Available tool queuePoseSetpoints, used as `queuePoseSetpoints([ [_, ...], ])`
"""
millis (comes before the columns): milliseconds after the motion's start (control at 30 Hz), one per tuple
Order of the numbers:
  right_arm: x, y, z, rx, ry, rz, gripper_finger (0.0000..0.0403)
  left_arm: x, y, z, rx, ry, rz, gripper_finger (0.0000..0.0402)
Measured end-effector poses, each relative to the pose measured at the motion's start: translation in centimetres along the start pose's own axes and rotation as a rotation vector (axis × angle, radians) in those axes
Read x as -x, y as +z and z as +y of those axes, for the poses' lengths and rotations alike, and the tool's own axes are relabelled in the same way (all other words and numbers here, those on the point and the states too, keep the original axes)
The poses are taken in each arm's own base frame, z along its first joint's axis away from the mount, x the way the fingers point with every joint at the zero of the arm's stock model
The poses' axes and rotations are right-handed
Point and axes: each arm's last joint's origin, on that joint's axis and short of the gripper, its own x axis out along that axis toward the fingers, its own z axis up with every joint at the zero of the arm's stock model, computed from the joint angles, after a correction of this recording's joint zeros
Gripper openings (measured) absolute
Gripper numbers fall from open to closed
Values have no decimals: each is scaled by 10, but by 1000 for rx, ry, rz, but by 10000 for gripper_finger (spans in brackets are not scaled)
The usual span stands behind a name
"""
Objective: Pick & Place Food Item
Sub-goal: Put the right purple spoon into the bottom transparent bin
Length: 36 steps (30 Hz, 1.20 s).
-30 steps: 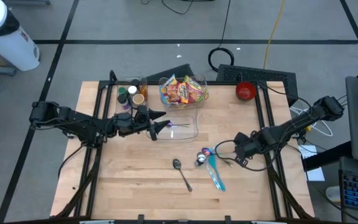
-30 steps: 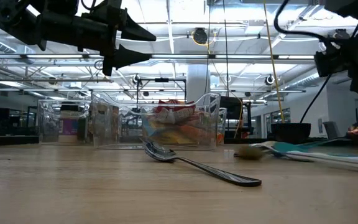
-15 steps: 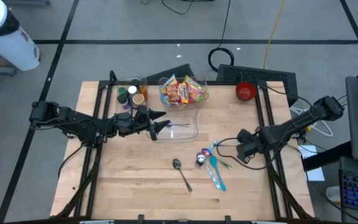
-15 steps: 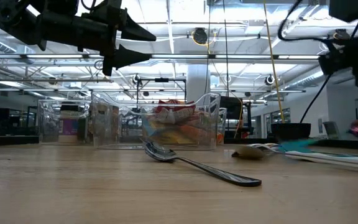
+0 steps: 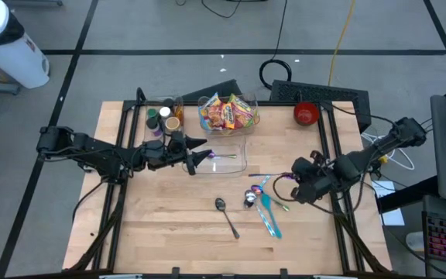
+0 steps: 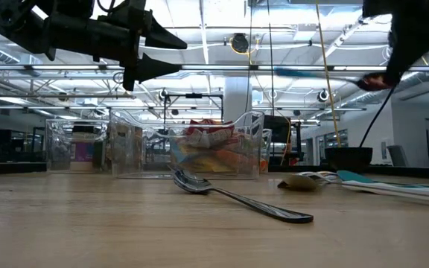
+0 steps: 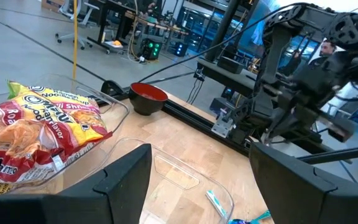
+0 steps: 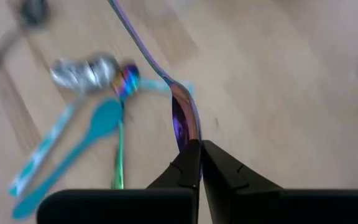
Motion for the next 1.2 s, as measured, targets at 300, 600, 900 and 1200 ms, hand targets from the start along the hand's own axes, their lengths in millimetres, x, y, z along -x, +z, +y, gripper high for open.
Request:
queuePoseSetpoints([
  [300,-18,23,21,84,-46,-535,0,0,3,-1,-17,-15,-35,280],
  [600,-53,55,7,89,149,-880,0,-14,-6,-12,-159,-101,-31,280],
  [900,-98,52,-16,-14,201,-900,0,-48,16,-39,-292,-156,-116,280],
  [1200,-106,52,-16,1,203,-874,0,-60,29,-53,-424,-187,-173,280],
])
